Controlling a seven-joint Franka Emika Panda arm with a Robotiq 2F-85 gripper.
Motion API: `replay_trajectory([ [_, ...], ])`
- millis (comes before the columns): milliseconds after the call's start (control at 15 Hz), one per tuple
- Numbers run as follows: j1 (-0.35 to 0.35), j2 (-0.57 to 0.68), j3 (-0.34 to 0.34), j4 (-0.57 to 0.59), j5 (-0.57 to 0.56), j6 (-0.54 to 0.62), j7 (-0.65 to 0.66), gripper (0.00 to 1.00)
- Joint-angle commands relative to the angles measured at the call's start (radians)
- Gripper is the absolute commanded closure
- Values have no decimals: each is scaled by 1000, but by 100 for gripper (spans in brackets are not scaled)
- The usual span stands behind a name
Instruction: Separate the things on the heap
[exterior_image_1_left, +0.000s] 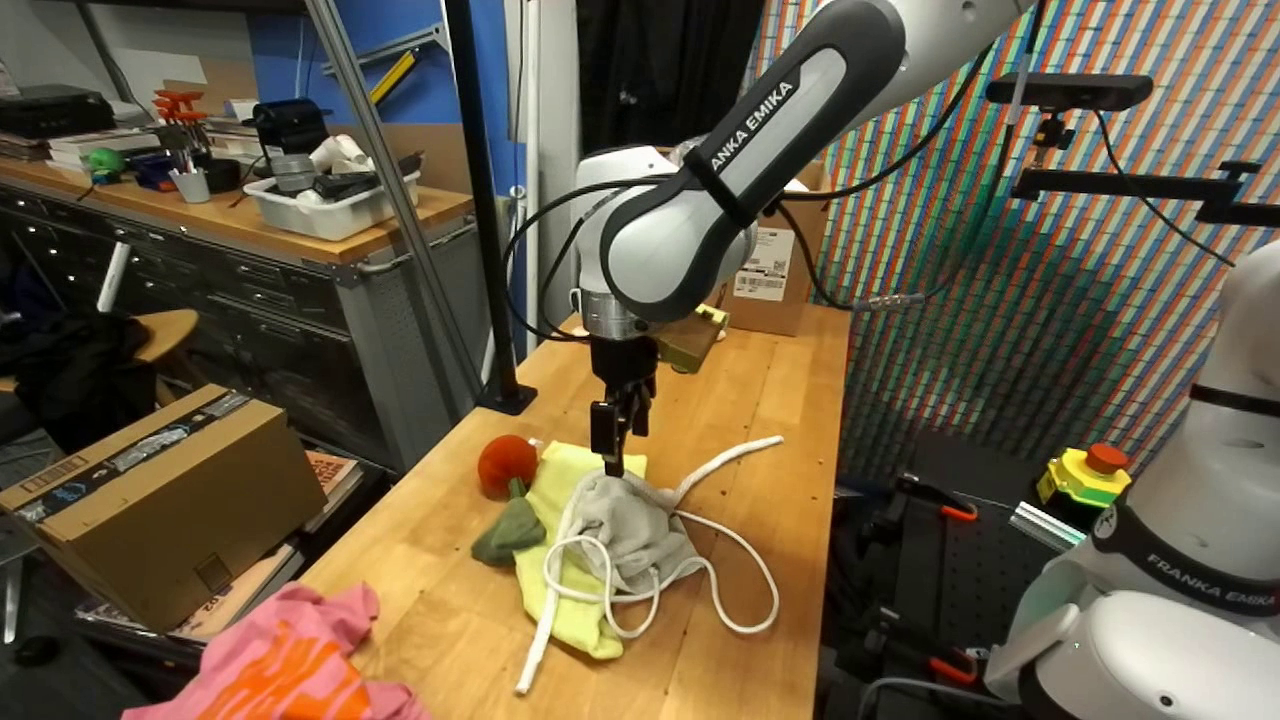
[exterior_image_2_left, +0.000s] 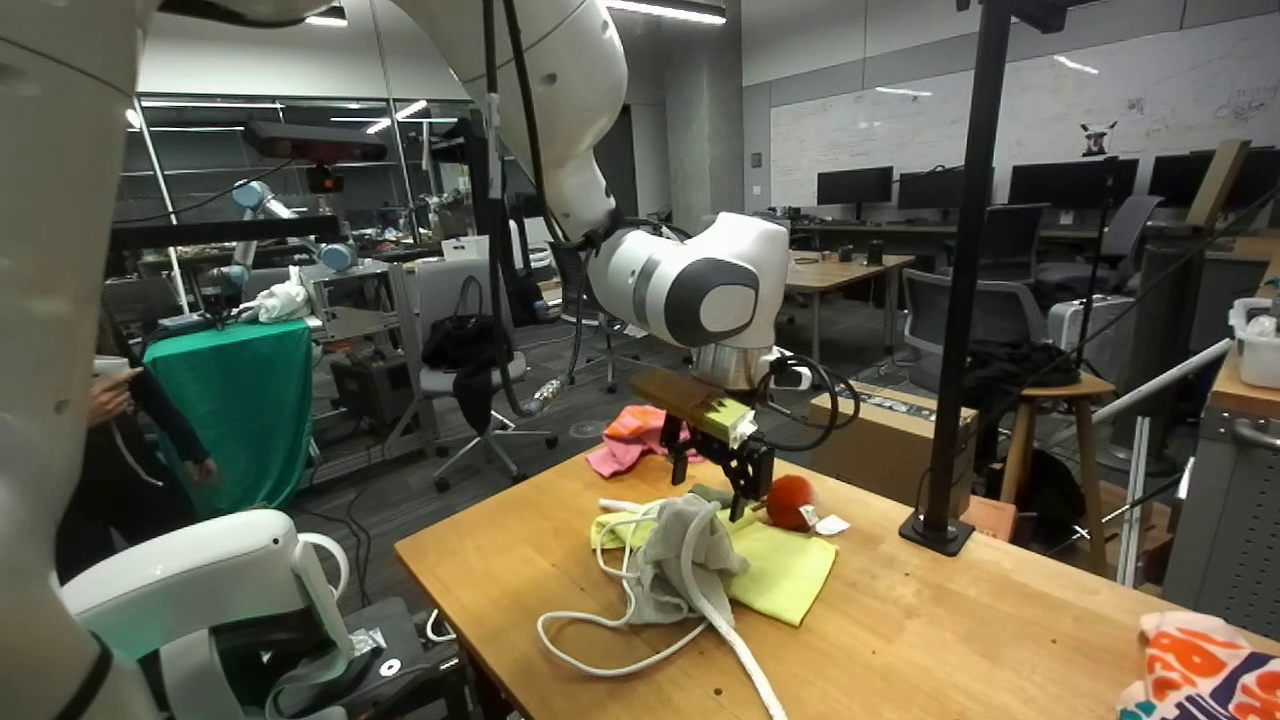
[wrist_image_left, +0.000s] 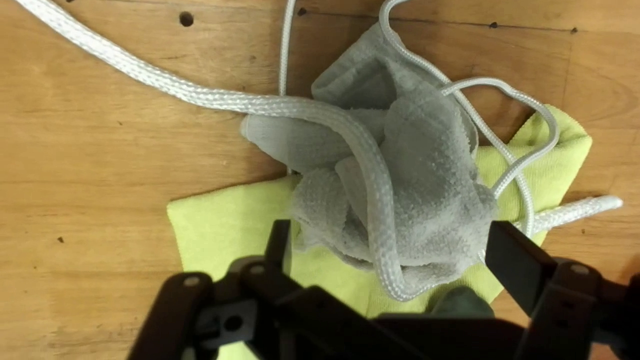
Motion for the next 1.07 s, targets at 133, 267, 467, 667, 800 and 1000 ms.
replay_trajectory([
  [133,-26,19,21,-31,-21,103,-63,0],
  [267,-29,34,19,-29,-26,118,-73,0],
  [467,-29,53,13,-21,-43,141,-72,0],
  [667,-32,69,8,-12,-64,155,-64,0],
  [800,-32,80,3,-8,-77,170,-57,0],
  [1000,-36,89,0,-4,-90,177,-53,0],
])
